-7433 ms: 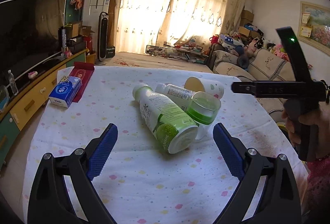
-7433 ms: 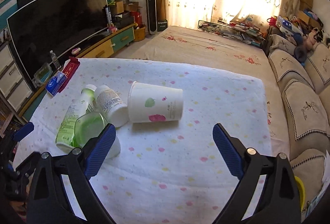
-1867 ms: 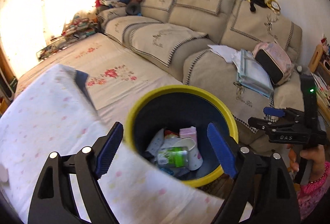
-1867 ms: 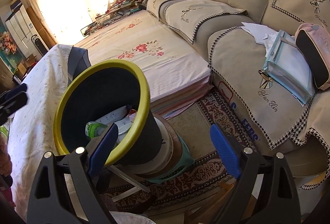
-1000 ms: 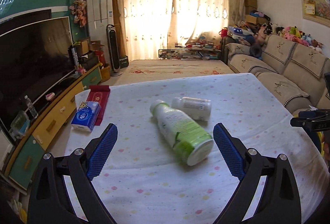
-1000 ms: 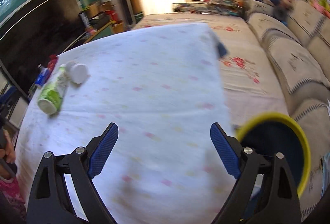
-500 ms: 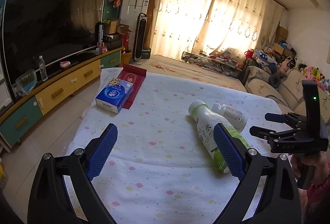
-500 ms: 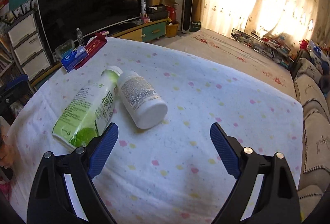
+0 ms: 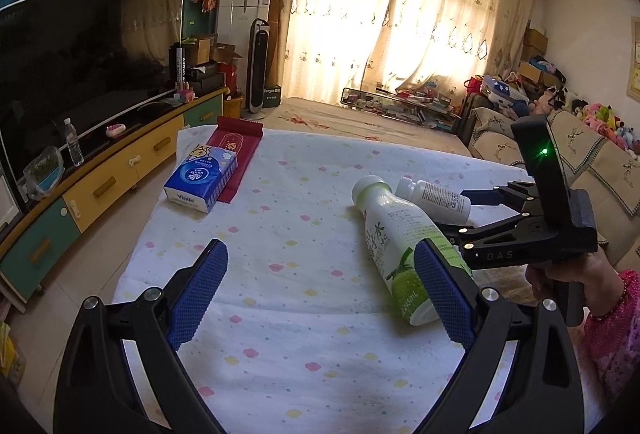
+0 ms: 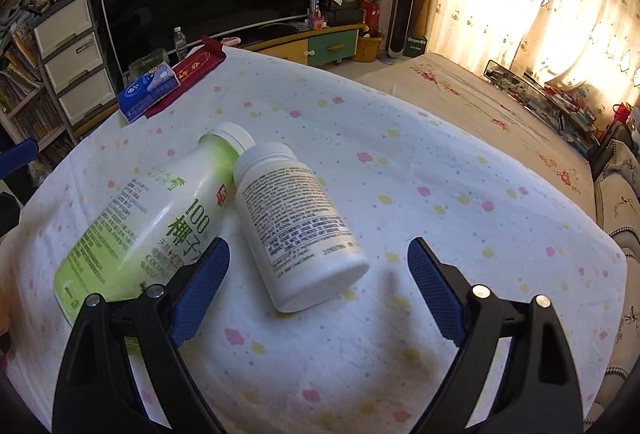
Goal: Collect trash
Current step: 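Move the right tool to the white pill bottle and grasp it, then carry the white pill bottle over the bin and open the right tool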
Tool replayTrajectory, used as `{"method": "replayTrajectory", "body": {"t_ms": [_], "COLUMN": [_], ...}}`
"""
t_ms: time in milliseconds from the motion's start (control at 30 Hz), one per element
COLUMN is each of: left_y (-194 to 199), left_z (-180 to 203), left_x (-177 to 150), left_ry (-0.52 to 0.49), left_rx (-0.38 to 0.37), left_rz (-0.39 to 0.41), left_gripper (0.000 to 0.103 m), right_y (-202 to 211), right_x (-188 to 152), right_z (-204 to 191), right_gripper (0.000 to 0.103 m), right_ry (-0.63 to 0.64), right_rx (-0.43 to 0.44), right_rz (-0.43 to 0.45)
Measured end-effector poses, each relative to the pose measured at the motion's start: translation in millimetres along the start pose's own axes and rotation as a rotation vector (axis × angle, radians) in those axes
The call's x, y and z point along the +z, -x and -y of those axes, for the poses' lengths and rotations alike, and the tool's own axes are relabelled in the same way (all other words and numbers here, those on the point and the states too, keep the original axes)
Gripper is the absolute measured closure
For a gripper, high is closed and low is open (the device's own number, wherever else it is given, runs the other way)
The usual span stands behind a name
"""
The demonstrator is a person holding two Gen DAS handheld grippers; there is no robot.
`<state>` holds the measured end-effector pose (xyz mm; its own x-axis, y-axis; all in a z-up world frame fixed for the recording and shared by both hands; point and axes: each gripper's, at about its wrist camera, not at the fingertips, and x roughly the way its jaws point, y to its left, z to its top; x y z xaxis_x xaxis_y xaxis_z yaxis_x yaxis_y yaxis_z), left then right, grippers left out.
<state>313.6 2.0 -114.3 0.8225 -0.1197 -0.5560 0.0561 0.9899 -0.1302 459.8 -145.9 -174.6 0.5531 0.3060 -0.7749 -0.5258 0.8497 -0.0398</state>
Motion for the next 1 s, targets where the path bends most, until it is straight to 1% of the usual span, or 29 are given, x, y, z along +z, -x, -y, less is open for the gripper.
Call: {"method": "replayTrajectory", "body": {"t_ms": [100,200,233,267,300,333,367,500,567,633,800,933,1000], "left_y": [-2.0,-3.0,-3.3,-3.7,-3.7,-3.9,-4.1,-3.4,-2.6,-1.3,3.3,9.6,12.9], "left_z": [0.8,2.0,2.9,2.7,3.9,4.2,4.6,6.3,7.9,8.6,12.8,17.5,20.3], "left_x": [-0.1,-1.3,-1.6,-0.7,-1.0,-1.4,-1.6,-2.1,-2.6,-3.8,-4.5,-5.2,-4.8], "left_ry": [-0.001,-0.01,-0.014,-0.017,-0.02,-0.021,-0.022,-0.033,-0.039,-0.049,-0.065,-0.086,-0.096], "left_rx": [-0.003,-0.003,-0.002,-0.001,0.001,0.002,0.003,0.008,0.009,0.012,0.017,0.018,0.016], "left_rz": [-0.008,-0.011,-0.011,-0.012,-0.012,-0.012,-0.012,-0.008,-0.005,0.003,0.021,0.047,0.061], "left_gripper": [0.01,0.01,0.01,0.01,0.01,0.01,0.01,0.01,0.01,0.01,0.01,0.01,0.01], "right_y": [-7.2,-9.1,-7.5,-6.5,-5.4,-5.5,-4.6,4.5,14.7,26.4,65.0,105.3,130.7], "right_x": [0.4,3.1,3.7,3.7,3.1,1.7,-0.3,-10.6,-18.2,-25.9,-52.9,-83.3,-103.0], "right_z": [-2.7,-7.3,-8.2,-8.2,-6.2,-4.6,-3.2,-2.8,-1.5,-0.7,-0.2,-3.5,-2.6], "right_gripper": [0.017,0.025,0.035,0.04,0.051,0.056,0.058,0.058,0.058,0.058,0.058,0.058,0.058], "right_ry": [0.012,0.026,0.03,0.029,0.024,0.014,0.007,-0.008,-0.021,-0.036,-0.1,-0.145,-0.176], "right_rx": [0.009,0.025,0.026,0.027,0.029,0.039,0.041,0.024,0.009,0.011,0.035,0.023,0.003], "right_rz": [-0.008,-0.003,0.005,0.006,0.001,-0.008,-0.011,-0.019,-0.022,-0.018,-0.001,0.03,0.056]}}
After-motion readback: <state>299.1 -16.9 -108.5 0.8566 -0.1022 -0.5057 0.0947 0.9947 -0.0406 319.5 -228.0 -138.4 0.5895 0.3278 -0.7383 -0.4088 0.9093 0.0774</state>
